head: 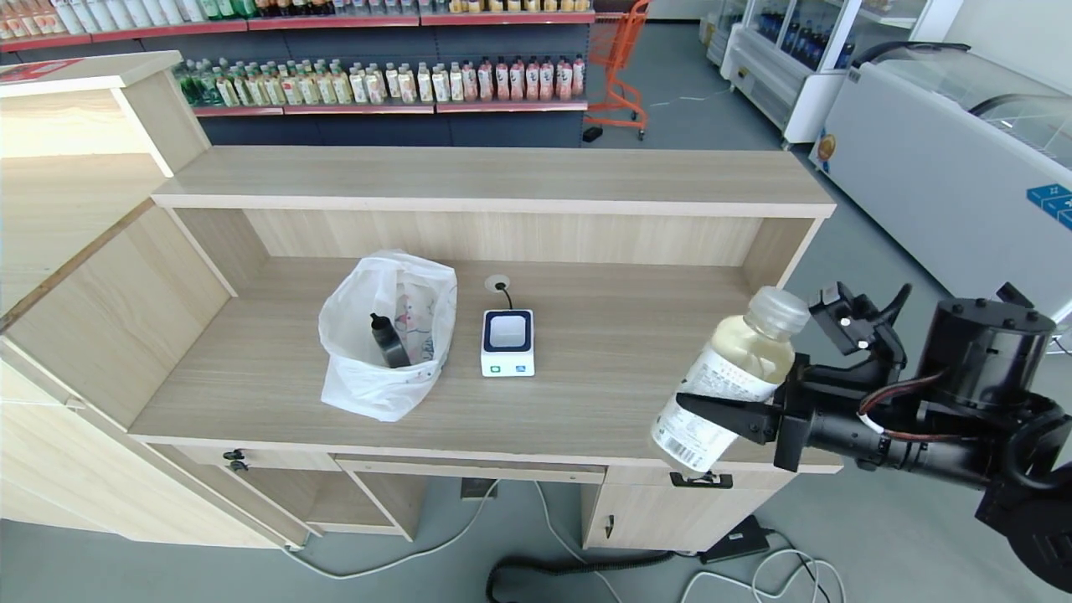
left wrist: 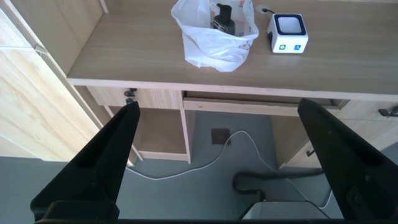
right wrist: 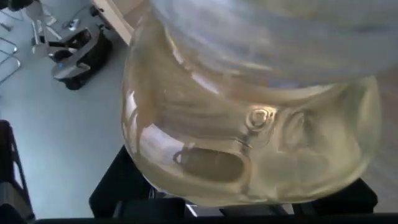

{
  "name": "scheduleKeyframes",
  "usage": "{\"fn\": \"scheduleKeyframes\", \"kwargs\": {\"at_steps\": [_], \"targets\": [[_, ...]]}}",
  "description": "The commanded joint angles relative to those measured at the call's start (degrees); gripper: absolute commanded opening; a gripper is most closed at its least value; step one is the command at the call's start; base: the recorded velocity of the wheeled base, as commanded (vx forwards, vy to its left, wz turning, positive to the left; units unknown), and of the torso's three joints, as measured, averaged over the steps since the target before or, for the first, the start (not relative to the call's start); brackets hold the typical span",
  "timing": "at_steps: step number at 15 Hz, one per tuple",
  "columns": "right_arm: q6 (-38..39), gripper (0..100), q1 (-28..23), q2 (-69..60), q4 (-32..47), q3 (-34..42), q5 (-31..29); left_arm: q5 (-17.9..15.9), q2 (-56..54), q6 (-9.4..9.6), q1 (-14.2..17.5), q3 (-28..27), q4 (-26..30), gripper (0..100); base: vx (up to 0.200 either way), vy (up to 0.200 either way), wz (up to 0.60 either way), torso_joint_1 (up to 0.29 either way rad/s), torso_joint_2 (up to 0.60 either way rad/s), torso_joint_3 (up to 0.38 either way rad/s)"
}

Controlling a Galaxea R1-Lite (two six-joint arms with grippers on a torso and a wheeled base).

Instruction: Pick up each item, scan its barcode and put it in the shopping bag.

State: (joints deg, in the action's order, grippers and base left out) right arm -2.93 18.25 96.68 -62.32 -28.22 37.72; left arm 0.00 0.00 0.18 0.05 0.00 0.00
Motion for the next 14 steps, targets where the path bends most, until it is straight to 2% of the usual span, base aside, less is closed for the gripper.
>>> {"fn": "scheduleKeyframes", "kwargs": {"at_steps": [1, 3, 5, 10, 14], "targets": [[-7.5, 0, -2.4, 0.2, -0.2, -2.2, -10.5, 0.0, 0.1, -0.01, 0.0, 0.0, 0.0, 100, 0.0, 0.0, 0.0, 0.0, 0.0, 0.0], [-16.2, 0, -7.6, 0.3, -0.2, -3.9, -14.9, 0.0, 0.1, -0.01, 0.0, 0.0, 0.0, 100, 0.0, 0.0, 0.0, 0.0, 0.0, 0.0], [-20.8, 0, -11.1, 0.4, -0.3, -3.9, -15.1, 0.0, 0.1, -0.01, 0.0, 0.0, 0.0, 100, 0.0, 0.0, 0.0, 0.0, 0.0, 0.0], [-21.2, 0, -13.9, 0.2, -2.8, -1.1, -14.8, 0.0, 0.1, -0.01, 0.0, 0.0, 0.0, 100, 0.0, 0.0, 0.0, 0.0, 0.0, 0.0], [-21.2, 0, -14.3, 0.1, -4.9, 1.2, -14.6, 0.0, 0.1, 0.08, 0.0, 0.0, 0.0, 100, 0.0, 0.0, 0.0, 0.0, 0.0, 0.0]]}}
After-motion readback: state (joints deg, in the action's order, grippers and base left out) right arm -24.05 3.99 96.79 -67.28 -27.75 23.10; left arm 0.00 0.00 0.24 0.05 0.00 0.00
